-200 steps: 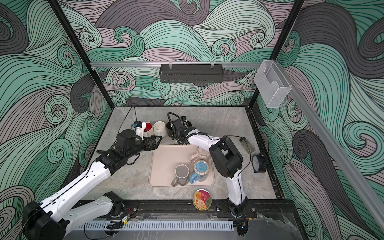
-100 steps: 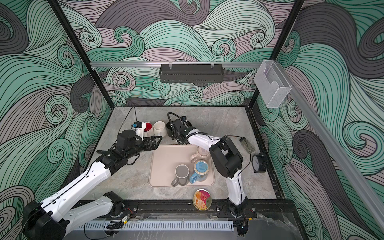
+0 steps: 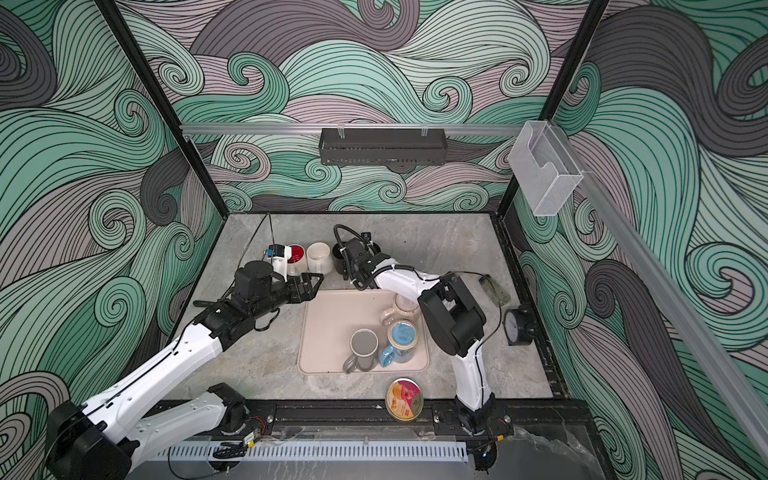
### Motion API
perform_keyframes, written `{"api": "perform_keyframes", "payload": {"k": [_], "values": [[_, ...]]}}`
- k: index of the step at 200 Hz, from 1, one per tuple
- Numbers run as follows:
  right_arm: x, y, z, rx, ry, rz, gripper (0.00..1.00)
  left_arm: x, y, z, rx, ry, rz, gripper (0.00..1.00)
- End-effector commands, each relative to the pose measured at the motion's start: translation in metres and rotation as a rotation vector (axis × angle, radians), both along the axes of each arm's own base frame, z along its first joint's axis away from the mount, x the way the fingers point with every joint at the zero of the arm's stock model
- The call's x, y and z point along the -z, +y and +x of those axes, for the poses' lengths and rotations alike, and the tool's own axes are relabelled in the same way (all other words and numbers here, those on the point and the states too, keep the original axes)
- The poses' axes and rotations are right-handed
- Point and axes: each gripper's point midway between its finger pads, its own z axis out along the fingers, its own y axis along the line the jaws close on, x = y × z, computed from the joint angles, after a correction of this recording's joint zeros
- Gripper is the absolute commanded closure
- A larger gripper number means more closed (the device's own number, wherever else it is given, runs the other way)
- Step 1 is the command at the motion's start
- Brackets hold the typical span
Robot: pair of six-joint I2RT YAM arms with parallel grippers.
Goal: Turn the mug right side up
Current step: 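Open the right gripper and raise it off the placed mug, then move the left gripper over the upside-down grey mug on the tray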
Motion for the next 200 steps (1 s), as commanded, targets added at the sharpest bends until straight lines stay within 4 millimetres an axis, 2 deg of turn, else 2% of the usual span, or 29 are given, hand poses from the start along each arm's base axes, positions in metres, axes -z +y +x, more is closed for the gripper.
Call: {"api": "perform_keyframes", "payload": {"k": [1, 44, 92, 154, 174, 200], "values": [[-0.022, 0.017, 0.007, -0.012, -0.049, 0.069, 0.78, -0.001, 0.003, 0.001, -0.009, -0.011, 0.020, 0.09], [-0.028, 0.017, 0.002, -0.029, -0.041, 0.056, 0.63, 0.001, 0.002, 0.002, -0.008, -0.007, 0.021, 0.09], [-0.045, 0.014, -0.008, -0.053, -0.032, 0.052, 0.58, -0.005, 0.004, 0.000, -0.002, -0.023, 0.030, 0.09], [-0.111, -0.004, -0.049, -0.164, -0.109, 0.083, 0.56, 0.002, 0.004, -0.005, 0.022, -0.014, 0.047, 0.08], [-0.129, 0.000, -0.061, -0.227, -0.127, 0.144, 0.56, 0.004, -0.005, -0.008, 0.074, -0.003, 0.030, 0.08], [-0.141, 0.007, -0.072, -0.275, -0.118, 0.206, 0.56, 0.010, -0.008, -0.013, 0.098, 0.047, 0.042, 0.08]]}}
